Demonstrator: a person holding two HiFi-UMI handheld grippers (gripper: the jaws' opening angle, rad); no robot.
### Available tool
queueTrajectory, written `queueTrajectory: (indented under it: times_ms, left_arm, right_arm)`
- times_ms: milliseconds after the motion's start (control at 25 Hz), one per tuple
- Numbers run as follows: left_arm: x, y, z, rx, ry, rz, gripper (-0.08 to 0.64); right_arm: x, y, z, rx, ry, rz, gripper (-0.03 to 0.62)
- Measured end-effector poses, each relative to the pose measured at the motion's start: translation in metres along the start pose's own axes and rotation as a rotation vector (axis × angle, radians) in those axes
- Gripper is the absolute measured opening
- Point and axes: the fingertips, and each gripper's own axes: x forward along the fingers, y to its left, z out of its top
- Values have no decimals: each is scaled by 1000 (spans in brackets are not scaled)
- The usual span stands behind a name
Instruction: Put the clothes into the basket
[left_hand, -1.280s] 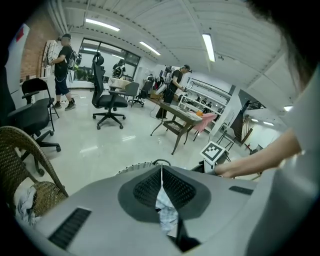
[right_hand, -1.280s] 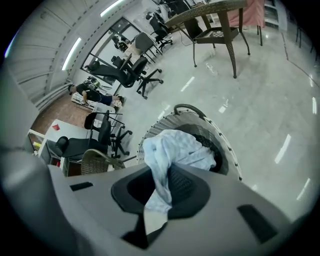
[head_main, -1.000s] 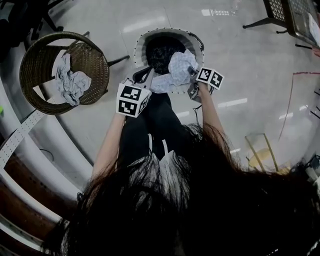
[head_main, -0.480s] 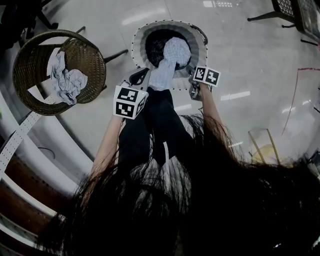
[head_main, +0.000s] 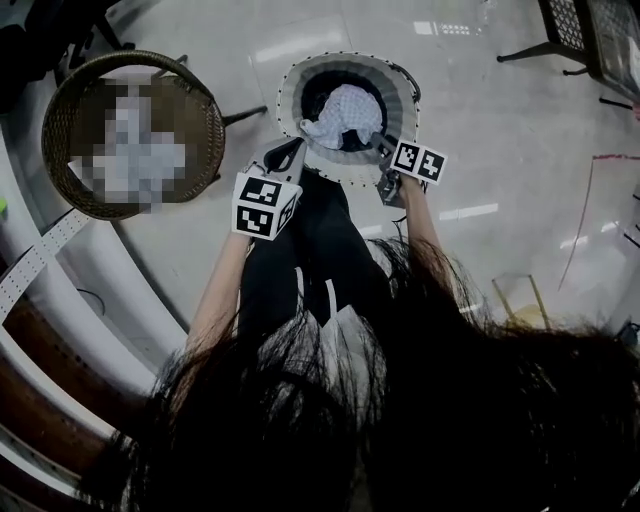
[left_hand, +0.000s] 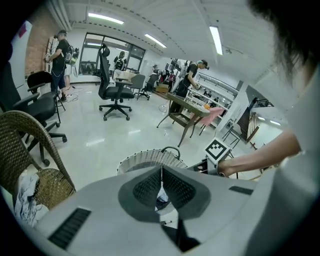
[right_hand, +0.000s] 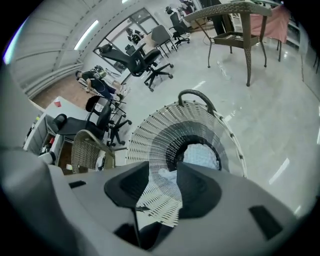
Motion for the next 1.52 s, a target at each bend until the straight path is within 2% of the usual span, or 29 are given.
queueTrajectory:
  times_ms: [480, 640, 840, 960, 1200, 1520]
  left_arm:
    - [-78, 12, 2, -68, -116, 97, 21]
    - [-116, 15, 4, -101, -169, 132, 21]
    - [-177, 21, 11, -125, -277, 168, 21]
    - [-213, 30, 10, -136, -334, 205, 21]
    - [-281, 56, -13, -146, -389, 283, 21]
    - [-368, 99, -70, -228, -456, 403, 21]
  right_arm:
    - [-48, 126, 15, -225, -51, 185, 176]
    - [-73, 174, 16, -266, -86, 254, 176]
    - [-111, 243, 18, -279, -157, 366, 175]
    - [-132, 277, 16, -310, -199, 405, 175]
    - [-159, 343, -8, -397, -224, 468, 172]
    - [-166, 429, -62, -516, -205, 538, 153]
